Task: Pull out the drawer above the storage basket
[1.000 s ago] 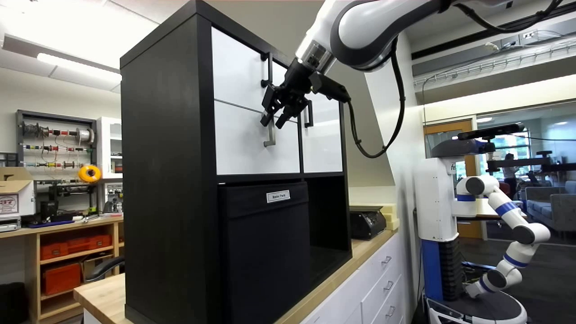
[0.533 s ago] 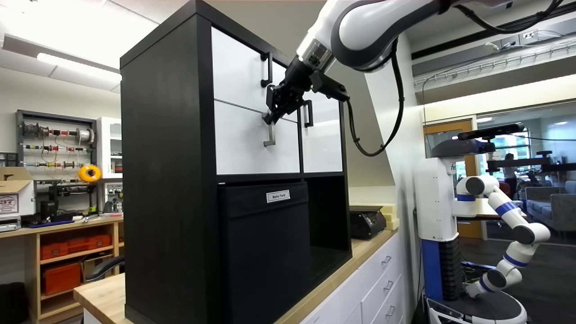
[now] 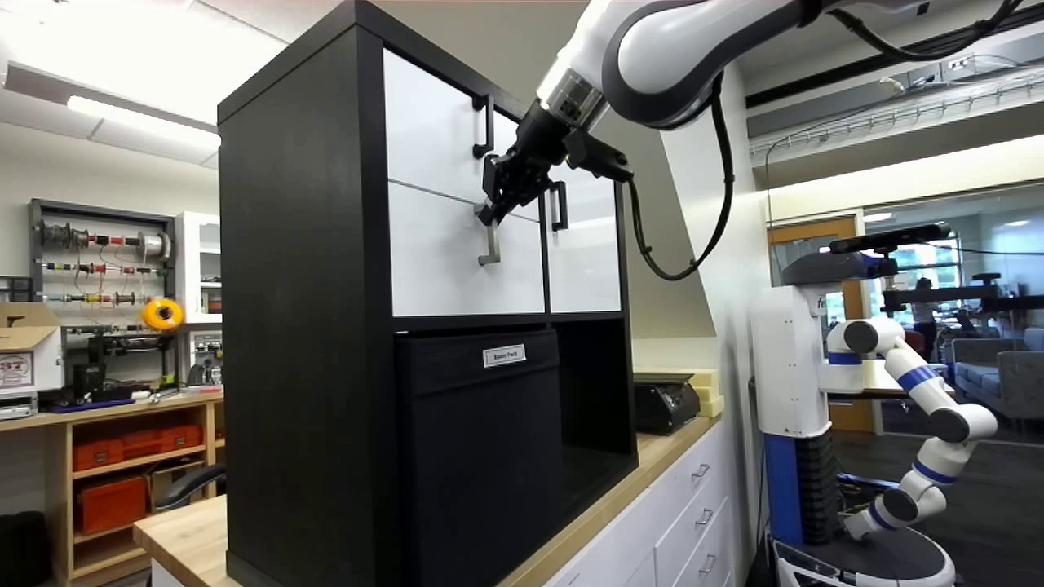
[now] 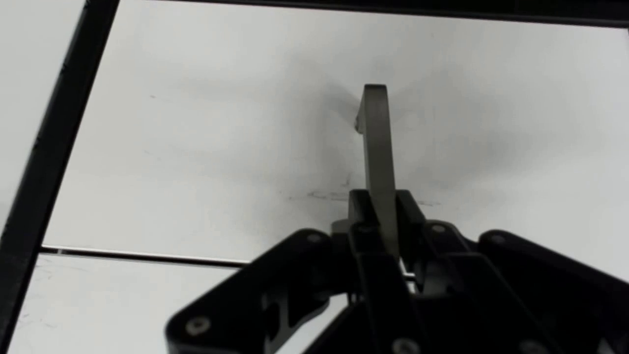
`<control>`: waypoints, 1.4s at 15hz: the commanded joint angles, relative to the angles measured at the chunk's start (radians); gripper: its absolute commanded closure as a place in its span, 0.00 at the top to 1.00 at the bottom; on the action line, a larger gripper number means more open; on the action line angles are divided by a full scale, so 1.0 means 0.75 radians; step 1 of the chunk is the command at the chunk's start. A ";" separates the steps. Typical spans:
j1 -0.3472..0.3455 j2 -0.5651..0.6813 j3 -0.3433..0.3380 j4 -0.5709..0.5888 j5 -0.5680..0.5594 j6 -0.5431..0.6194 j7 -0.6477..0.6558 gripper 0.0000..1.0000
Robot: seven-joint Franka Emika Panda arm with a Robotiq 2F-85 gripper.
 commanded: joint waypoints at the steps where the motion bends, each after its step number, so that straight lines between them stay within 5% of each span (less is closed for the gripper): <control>1: 0.015 -0.108 0.000 -0.147 -0.085 0.000 0.049 0.04; 21: -0.062 -0.610 0.072 -0.742 -0.096 0.002 0.104 0.04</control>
